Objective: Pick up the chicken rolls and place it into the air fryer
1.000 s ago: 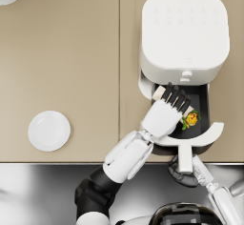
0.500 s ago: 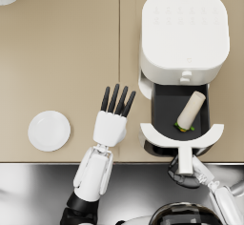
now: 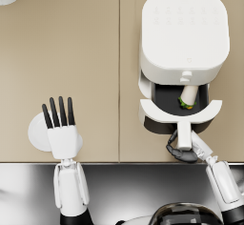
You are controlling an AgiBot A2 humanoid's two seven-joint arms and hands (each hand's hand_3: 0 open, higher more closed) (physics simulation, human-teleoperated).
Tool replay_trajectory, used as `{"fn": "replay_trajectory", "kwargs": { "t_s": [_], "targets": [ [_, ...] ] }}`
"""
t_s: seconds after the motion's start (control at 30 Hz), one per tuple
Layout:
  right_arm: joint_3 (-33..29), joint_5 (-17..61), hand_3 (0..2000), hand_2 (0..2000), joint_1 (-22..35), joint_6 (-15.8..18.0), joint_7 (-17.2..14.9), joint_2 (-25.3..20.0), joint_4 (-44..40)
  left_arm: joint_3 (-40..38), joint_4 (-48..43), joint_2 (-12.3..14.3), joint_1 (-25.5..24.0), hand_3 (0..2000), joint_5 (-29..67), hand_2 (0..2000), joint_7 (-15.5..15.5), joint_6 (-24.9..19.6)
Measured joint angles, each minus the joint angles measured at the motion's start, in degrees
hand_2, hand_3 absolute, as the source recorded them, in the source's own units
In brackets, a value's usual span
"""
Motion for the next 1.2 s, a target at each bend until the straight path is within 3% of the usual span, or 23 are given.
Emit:
{"fn": "replay_trajectory", "kwargs": {
  "t_s": [0.37, 0.57, 0.77, 0.87, 0.93, 1.07, 1.2],
  "targets": [
    [15.2, -0.1, 2000, 2000, 18.2, -3.3, 1.1, 7.9, -12.7, -2.7, 2.3, -0.8, -0.1, 0, 0.0, 0, 0.0, 0.0],
    [21.8, -0.1, 2000, 2000, 26.1, -4.8, 2.5, 8.1, -20.1, -1.9, 2.5, -1.2, 0.0, 0, 0.0, 0, 0.0, 0.0],
    [27.9, -0.2, 2000, 2000, 33.5, -3.9, 2.4, 7.7, -27.0, -0.6, 2.9, -1.5, 0.2, 0, 0.0, 0, 0.0, 0.0],
    [29.3, -0.2, 2000, 2000, 36.0, -4.9, 2.4, 6.3, -30.8, -0.2, 2.9, -1.6, 0.2, 0, 0.0, 0, 0.0, 0.0],
    [25.6, -0.2, 2000, 2000, 35.0, -6.0, 2.3, 3.6, -33.2, 0.1, 3.1, -1.8, 0.4, 0, 0.0, 0, 0.0, 0.0],
    [26.9, -0.3, 2000, 2000, 37.0, -3.6, 2.7, 3.3, -35.6, 0.5, 3.6, -1.9, 0.5, 0, 0.0, 0, 0.0, 0.0],
    [22.8, -0.3, 2000, 2000, 35.0, -3.4, 2.4, 1.6, -35.6, 0.7, 4.0, -2.0, 0.4, 0, 0.0, 0, 0.0, 0.0]
  ]
}}
